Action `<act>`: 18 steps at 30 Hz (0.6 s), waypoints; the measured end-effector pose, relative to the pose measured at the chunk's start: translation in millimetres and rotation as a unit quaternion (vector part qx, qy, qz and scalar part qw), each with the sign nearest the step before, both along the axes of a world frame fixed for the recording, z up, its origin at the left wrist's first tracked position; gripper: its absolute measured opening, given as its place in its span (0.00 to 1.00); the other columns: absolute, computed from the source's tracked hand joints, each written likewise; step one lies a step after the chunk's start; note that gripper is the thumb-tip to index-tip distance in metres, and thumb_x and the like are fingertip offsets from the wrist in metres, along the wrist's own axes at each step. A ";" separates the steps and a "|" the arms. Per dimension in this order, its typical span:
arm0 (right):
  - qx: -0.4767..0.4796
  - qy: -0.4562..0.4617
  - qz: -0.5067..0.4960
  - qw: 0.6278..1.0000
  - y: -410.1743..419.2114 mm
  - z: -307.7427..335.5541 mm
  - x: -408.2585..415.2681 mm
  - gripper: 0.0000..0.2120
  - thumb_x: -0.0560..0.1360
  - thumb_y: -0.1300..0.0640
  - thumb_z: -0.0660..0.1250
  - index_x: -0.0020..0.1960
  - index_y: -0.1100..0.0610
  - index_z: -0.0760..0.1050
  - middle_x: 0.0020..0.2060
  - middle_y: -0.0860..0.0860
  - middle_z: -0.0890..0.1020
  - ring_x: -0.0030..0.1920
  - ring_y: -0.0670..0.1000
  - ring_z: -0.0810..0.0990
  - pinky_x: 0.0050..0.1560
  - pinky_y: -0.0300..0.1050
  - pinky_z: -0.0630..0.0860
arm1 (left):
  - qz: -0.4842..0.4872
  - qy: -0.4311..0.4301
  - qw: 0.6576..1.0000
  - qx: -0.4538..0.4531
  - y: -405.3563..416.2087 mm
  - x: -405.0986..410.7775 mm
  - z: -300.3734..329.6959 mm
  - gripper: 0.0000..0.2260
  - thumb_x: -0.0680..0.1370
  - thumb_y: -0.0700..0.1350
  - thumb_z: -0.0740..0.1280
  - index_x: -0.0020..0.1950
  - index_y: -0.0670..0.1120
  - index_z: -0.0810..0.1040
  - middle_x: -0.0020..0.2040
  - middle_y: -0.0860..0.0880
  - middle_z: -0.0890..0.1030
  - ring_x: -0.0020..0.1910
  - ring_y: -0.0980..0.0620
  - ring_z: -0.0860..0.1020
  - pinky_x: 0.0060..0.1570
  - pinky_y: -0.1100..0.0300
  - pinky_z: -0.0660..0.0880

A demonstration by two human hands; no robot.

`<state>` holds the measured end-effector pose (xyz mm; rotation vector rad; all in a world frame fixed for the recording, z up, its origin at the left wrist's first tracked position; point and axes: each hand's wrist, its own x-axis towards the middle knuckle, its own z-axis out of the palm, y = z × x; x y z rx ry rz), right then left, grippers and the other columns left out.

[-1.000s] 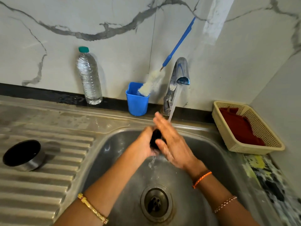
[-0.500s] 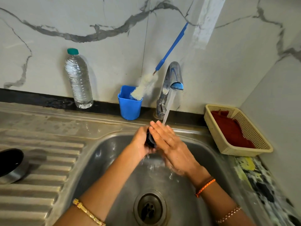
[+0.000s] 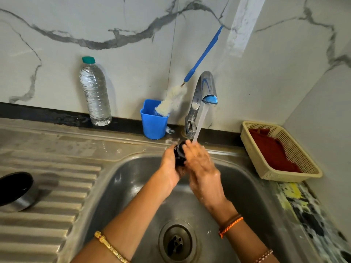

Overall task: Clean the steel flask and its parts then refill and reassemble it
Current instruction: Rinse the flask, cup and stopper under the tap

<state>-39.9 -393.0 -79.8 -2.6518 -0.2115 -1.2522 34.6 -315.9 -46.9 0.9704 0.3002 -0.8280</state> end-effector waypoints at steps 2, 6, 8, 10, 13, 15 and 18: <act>-0.026 -0.001 0.056 0.998 -0.3 -3.1 -1.8 0.21 0.71 0.67 0.59 0.64 0.60 0.69 0.63 0.54 0.72 0.72 0.46 0.60 0.73 0.45 0.55 | -0.013 -0.001 0.999 0.034 1.9 3.1 -3.0 0.13 0.78 0.51 0.61 0.41 0.43 0.76 0.31 0.46 0.79 0.34 0.49 0.76 0.35 0.57 0.73; 0.009 -0.055 0.158 0.986 -14.7 4.8 -12.4 0.08 0.74 0.61 0.66 0.45 0.63 0.83 0.46 0.56 0.84 0.54 0.49 0.80 0.61 0.44 0.74 | -0.097 -0.013 0.987 0.130 4.8 -0.8 -4.9 0.14 0.77 0.49 0.60 0.34 0.43 0.72 0.18 0.49 0.71 0.22 0.52 0.69 0.25 0.65 0.65; 0.086 -0.045 0.142 0.985 -16.8 9.3 -14.1 0.08 0.73 0.58 0.68 0.41 0.62 0.83 0.41 0.55 0.85 0.49 0.46 0.80 0.55 0.40 0.76 | -0.097 -0.002 0.989 0.110 3.4 -4.2 -5.2 0.14 0.78 0.49 0.59 0.37 0.42 0.74 0.19 0.48 0.73 0.18 0.52 0.71 0.22 0.66 0.67; 0.154 -0.013 0.063 0.986 -11.8 11.1 -10.9 0.07 0.70 0.56 0.68 0.46 0.57 0.80 0.45 0.53 0.81 0.50 0.43 0.76 0.55 0.31 0.72 | -0.057 -0.008 0.996 0.062 1.2 -2.3 -2.8 0.15 0.79 0.51 0.59 0.42 0.42 0.75 0.27 0.45 0.78 0.27 0.51 0.76 0.28 0.62 0.71; 0.273 0.061 0.019 0.960 -5.9 11.7 -4.0 0.10 0.72 0.54 0.64 0.53 0.53 0.71 0.53 0.46 0.71 0.54 0.35 0.70 0.55 0.25 0.68 | -0.021 -0.046 0.998 -0.047 2.1 -1.8 4.9 0.15 0.80 0.53 0.58 0.50 0.42 0.75 0.43 0.42 0.80 0.41 0.48 0.78 0.42 0.57 0.75; 0.318 0.097 0.027 0.943 -5.0 14.8 -2.2 0.15 0.74 0.48 0.63 0.58 0.52 0.66 0.52 0.42 0.71 0.52 0.36 0.72 0.50 0.27 0.69 | -0.030 -0.085 0.990 -0.108 2.9 -8.7 6.7 0.15 0.80 0.51 0.57 0.57 0.41 0.75 0.49 0.43 0.79 0.46 0.48 0.78 0.49 0.56 0.75; 0.258 0.124 0.008 0.958 -9.3 18.0 -0.7 0.24 0.75 0.42 0.54 0.64 0.56 0.66 0.54 0.50 0.71 0.50 0.41 0.71 0.49 0.26 0.68 | -0.048 -0.128 0.985 -0.108 1.0 -18.5 2.3 0.16 0.80 0.49 0.55 0.61 0.42 0.73 0.49 0.44 0.79 0.46 0.51 0.79 0.42 0.59 0.78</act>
